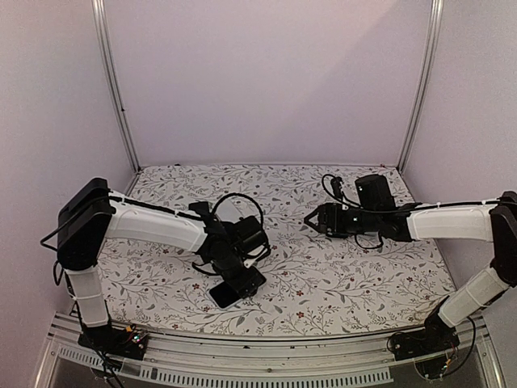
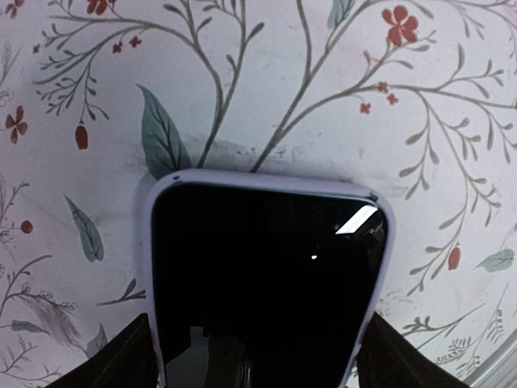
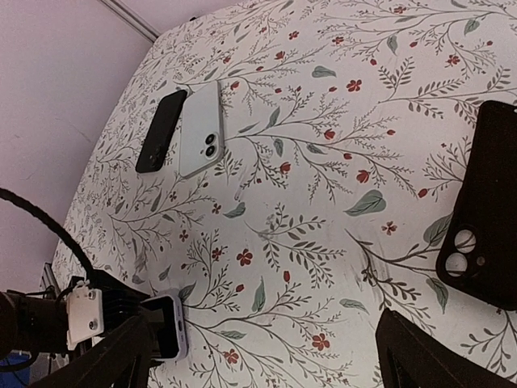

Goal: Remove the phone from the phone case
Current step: Pick up the phone with the phone case from the center of the board.

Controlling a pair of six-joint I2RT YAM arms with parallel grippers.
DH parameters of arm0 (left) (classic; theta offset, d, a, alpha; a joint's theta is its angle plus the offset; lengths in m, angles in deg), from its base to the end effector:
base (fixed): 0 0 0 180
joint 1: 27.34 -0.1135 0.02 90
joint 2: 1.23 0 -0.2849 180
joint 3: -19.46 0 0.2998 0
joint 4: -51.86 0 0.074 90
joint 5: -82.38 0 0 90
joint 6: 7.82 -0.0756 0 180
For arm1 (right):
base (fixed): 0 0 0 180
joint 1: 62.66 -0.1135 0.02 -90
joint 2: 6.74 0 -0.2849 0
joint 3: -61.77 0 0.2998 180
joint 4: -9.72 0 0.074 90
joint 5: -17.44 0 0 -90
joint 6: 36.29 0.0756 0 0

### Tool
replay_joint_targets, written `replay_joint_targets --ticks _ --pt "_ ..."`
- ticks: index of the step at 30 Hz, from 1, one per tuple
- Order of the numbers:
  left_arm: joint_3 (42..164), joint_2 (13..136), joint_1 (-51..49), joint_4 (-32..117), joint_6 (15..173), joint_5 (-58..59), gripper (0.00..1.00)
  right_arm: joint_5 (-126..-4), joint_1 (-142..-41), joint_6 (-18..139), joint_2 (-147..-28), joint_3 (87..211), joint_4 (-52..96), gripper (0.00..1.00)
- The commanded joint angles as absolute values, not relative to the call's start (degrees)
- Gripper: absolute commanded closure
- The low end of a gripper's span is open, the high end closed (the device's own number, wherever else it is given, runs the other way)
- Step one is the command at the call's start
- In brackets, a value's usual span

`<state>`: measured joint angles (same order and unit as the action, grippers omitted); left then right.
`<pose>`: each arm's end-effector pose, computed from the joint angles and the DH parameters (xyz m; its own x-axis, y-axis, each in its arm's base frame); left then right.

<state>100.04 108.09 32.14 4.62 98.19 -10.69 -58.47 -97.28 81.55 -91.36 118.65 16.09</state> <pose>0.2134 -0.3540 0.0932 -0.7090 0.6604 -0.2472 0.6846 0.7287 -0.0169 0.3028 0.2314 0.1750 -0.7429 0.0376 -0.6684 -0.4184 0.7533 0.5074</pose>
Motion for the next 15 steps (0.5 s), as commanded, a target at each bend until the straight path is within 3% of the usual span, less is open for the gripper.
replay_joint_targets --ticks 1,15 --pt "102.2 108.6 29.2 10.2 98.3 -9.4 0.47 -54.3 -97.8 82.6 -93.7 118.3 13.2 0.01" --pt "104.8 107.2 25.3 28.3 101.0 -8.1 0.48 -39.3 -98.0 90.1 -102.6 120.1 5.9 0.06"
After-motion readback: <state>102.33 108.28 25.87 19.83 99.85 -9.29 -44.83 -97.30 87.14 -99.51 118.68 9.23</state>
